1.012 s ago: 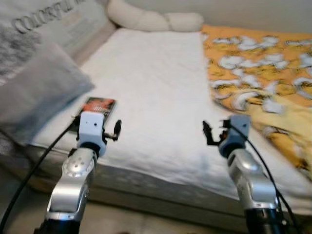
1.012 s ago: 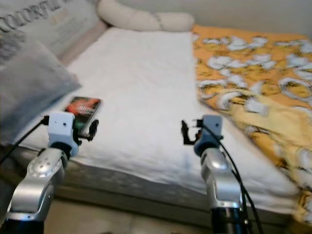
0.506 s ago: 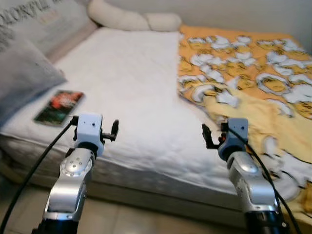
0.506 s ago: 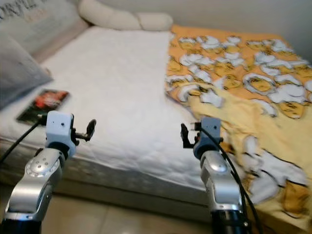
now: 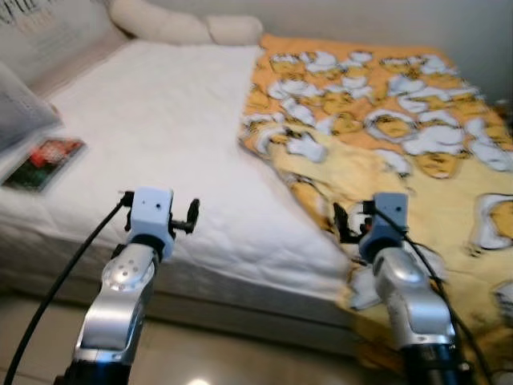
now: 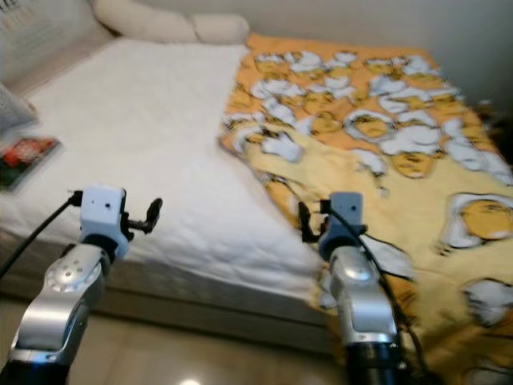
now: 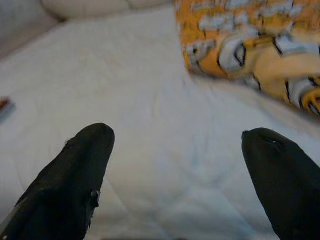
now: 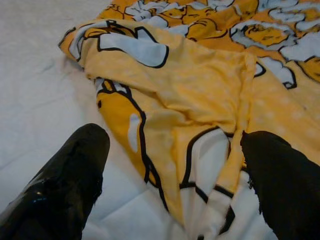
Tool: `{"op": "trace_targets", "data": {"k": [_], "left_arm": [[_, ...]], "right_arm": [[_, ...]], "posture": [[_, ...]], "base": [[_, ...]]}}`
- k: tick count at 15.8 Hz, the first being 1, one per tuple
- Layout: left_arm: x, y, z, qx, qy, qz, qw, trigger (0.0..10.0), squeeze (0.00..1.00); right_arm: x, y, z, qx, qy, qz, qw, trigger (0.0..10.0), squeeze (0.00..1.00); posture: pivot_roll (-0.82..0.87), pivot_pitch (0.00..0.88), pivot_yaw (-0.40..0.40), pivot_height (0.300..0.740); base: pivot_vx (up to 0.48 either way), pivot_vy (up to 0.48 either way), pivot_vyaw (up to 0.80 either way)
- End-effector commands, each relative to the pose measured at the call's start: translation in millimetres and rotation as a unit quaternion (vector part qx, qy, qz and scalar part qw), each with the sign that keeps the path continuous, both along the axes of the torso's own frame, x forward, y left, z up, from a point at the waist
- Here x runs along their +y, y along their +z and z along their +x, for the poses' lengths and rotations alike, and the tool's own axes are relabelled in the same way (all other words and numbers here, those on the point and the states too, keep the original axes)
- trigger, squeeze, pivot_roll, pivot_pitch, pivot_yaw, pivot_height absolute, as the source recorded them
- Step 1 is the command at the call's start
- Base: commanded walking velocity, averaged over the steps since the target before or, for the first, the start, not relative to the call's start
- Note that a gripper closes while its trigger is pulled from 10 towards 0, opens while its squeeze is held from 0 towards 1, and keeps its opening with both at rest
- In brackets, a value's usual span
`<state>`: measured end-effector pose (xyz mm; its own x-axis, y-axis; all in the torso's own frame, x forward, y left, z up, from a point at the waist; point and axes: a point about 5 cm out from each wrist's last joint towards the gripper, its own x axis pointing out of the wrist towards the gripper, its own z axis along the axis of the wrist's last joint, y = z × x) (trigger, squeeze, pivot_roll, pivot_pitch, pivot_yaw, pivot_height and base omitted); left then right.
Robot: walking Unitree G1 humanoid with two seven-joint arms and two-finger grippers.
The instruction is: Clean up the room
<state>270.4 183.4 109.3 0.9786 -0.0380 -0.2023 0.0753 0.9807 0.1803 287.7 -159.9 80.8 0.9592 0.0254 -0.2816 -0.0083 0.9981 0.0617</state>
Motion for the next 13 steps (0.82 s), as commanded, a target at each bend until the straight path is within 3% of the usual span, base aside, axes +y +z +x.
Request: {"op": "trace_targets", "data": {"k": [1,7,8,13], "left_arm": [[3.2,8.0,4.5,-0.012,0.003,0.003,1.0,10.0,0.0],[-0.1,10.3,6.8,-0.017,-0.011,0.004,1.0,10.0,0.0],[-0.8,11.2,8.3,-0.016,-0.018,0.003,1.0,10.0,0.0],[1.1,13.5,2.5,-0.011,-0.035,0.004,0.999,10.0,0.0]], "right_arm": [[2.2,1.3,1.5,0.001,0.005,0.009,1.0,10.0,0.0],[6.5,-0.1,3.1,0.007,0.018,0.022,1.0,10.0,0.0],[7.0,-1.2,3.1,0.013,0.021,0.018,1.0,10.0,1.0],[2.4,3.6,2.3,0.016,0.023,0.001,1.0,10.0,1.0]], "posture": [[-0.02,0.0,0.038,0.74],[-0.01,0.0,0.036,0.74],[-0.02,0.0,0.041,0.74],[0.0,0.0,0.038,0.74]], "base": [[0.0,0.0,0.0],[0.0,0.0,0.0],[0.0,0.0,0.0],[0.0,0.0,0.0]]}}
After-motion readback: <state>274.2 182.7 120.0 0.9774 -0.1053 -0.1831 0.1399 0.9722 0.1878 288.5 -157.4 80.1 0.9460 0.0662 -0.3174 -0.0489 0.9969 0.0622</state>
